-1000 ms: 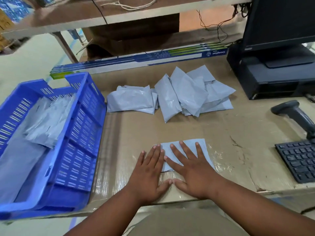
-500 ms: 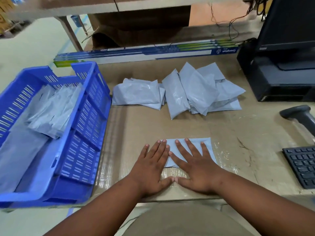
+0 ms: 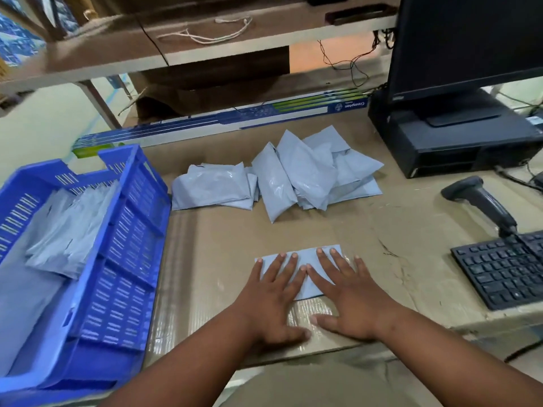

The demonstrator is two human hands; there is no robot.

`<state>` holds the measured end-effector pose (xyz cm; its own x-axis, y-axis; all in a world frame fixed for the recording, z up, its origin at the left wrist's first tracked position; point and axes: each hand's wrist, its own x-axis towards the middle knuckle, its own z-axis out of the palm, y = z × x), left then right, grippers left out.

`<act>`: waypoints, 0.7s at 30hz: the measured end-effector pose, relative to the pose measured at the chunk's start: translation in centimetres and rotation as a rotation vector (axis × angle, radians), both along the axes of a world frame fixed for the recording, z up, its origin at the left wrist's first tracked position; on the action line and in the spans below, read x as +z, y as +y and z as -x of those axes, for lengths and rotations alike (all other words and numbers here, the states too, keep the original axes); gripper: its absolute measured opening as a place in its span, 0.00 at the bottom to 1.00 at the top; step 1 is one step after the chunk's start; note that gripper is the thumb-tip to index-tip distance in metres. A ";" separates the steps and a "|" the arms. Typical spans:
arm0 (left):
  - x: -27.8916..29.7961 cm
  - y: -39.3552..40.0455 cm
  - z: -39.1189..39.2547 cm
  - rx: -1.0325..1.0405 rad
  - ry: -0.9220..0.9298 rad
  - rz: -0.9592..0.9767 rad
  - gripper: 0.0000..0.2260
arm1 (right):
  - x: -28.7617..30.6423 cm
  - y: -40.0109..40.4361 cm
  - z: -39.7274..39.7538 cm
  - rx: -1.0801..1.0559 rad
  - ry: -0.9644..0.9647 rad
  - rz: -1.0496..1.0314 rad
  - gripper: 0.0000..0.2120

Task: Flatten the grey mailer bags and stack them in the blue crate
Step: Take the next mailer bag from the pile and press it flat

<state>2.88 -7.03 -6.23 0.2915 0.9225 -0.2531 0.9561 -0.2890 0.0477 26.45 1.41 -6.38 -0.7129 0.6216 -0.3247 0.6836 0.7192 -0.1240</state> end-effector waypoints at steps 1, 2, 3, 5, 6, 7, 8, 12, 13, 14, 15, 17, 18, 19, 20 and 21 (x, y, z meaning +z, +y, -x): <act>-0.3 0.0 -0.3 0.003 0.002 -0.012 0.55 | -0.3 0.0 -0.1 -0.003 0.011 -0.001 0.48; -0.7 -0.1 -0.4 0.004 0.000 -0.029 0.55 | -0.5 -0.1 0.0 -0.006 0.026 -0.006 0.48; -0.9 -0.1 -0.4 0.005 -0.001 -0.037 0.55 | -0.7 -0.1 0.0 -0.010 0.045 -0.009 0.48; -1.1 0.1 -0.3 0.007 0.004 -0.029 0.55 | -0.9 0.0 0.0 -0.014 0.072 -0.013 0.48; -1.1 0.2 -0.3 0.005 0.009 -0.018 0.55 | -1.1 0.1 0.0 -0.013 0.073 -0.013 0.49; -1.1 0.3 -0.3 0.003 0.012 -0.006 0.56 | -1.3 0.1 0.0 -0.012 0.078 -0.012 0.49; -1.1 0.4 -0.4 -0.001 0.009 -0.005 0.56 | -1.4 0.0 0.0 -0.015 0.093 -0.015 0.49; -1.6 0.5 -0.1 -0.002 -0.012 -0.025 0.56 | -1.9 0.0 0.1 -0.028 0.118 -0.046 0.49; -1.7 0.5 -0.1 -0.003 -0.012 -0.024 0.56 | -1.9 -0.1 0.1 -0.024 0.110 -0.049 0.49; -1.8 0.5 -0.1 -0.004 -0.009 -0.024 0.56 | -1.9 -0.2 0.1 -0.018 0.099 -0.052 0.49; -1.7 0.4 -0.1 -0.004 -0.004 -0.020 0.56 | -1.8 -0.3 0.1 -0.016 0.095 -0.055 0.49; -1.5 0.5 -0.2 -0.001 -0.011 -0.010 0.56 | -1.5 -0.3 0.0 -0.027 0.122 -0.053 0.49; -1.3 0.5 -0.3 0.001 -0.019 -0.009 0.56 | -1.4 -0.2 -0.1 -0.032 0.119 -0.042 0.49; -1.2 0.5 -0.3 0.006 -0.028 -0.005 0.54 | -1.2 -0.2 -0.1 -0.031 0.099 -0.029 0.49; -1.1 0.4 -0.3 0.012 -0.037 -0.001 0.53 | -1.1 -0.1 0.0 -0.027 0.074 -0.015 0.48; -1.0 0.4 -0.1 0.018 -0.047 -0.001 0.50 | -1.0 -0.1 0.1 -0.020 0.055 -0.004 0.47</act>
